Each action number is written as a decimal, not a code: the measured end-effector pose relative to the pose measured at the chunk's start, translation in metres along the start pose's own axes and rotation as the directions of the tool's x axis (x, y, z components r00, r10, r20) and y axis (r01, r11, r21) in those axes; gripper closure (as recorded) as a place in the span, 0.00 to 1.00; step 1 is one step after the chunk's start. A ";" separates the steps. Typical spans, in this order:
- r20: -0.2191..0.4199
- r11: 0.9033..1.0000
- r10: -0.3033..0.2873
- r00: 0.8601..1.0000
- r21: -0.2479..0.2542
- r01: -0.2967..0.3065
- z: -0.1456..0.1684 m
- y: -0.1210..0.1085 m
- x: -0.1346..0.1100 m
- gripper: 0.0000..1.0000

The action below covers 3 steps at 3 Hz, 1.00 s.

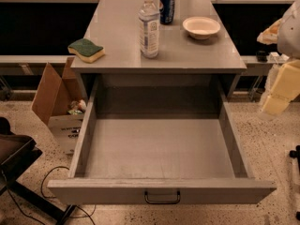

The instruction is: Place sponge into top drawer

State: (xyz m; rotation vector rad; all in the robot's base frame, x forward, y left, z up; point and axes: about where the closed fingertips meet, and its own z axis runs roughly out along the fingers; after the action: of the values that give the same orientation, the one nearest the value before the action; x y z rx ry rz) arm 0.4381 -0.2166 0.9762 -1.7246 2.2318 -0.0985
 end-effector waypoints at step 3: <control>0.274 0.998 0.068 0.959 -0.010 -0.067 0.049 0.011 -0.024 0.00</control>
Offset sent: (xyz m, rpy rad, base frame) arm 0.0232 0.0280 -0.0425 0.3405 -0.0762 -0.0455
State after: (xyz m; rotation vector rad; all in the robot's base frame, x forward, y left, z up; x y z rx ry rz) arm 0.4470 -0.1836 0.9324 -1.5533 2.0822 0.1491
